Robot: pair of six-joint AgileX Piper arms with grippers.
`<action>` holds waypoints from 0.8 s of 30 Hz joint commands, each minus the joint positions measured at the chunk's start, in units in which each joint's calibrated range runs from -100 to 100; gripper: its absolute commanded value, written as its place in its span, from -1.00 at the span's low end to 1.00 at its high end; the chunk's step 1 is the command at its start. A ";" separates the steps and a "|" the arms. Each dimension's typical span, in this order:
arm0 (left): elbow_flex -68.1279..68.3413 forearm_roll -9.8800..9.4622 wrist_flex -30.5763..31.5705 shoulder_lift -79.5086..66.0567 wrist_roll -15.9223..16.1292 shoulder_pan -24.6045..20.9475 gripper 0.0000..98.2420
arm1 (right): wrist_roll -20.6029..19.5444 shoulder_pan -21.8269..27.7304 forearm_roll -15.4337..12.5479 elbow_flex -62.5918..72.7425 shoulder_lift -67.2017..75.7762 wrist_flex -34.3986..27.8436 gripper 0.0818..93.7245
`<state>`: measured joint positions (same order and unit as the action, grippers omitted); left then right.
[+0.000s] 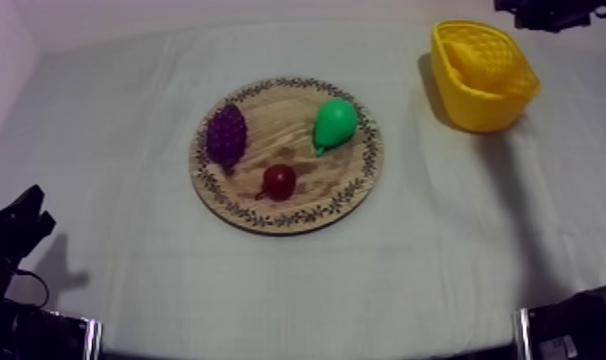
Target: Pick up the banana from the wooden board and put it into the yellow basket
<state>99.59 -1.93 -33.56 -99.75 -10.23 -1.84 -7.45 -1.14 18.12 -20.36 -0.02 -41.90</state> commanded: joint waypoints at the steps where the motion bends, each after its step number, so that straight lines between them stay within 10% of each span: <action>1: -0.04 0.00 0.02 0.00 0.00 -0.01 -1.00 | -0.94 0.04 0.66 -10.00 13.29 3.23 -0.92; 9: -0.04 0.00 0.02 0.00 0.01 -0.01 -1.00 | -2.97 -0.42 1.66 -37.69 37.06 14.44 -0.99; 24: -0.04 0.00 0.02 0.00 0.00 -0.01 -1.00 | 11.87 1.94 -14.03 -74.65 72.99 23.13 -1.00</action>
<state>99.59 -1.93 -33.49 -99.75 -10.23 -1.84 1.98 0.65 5.44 -87.98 65.28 -18.87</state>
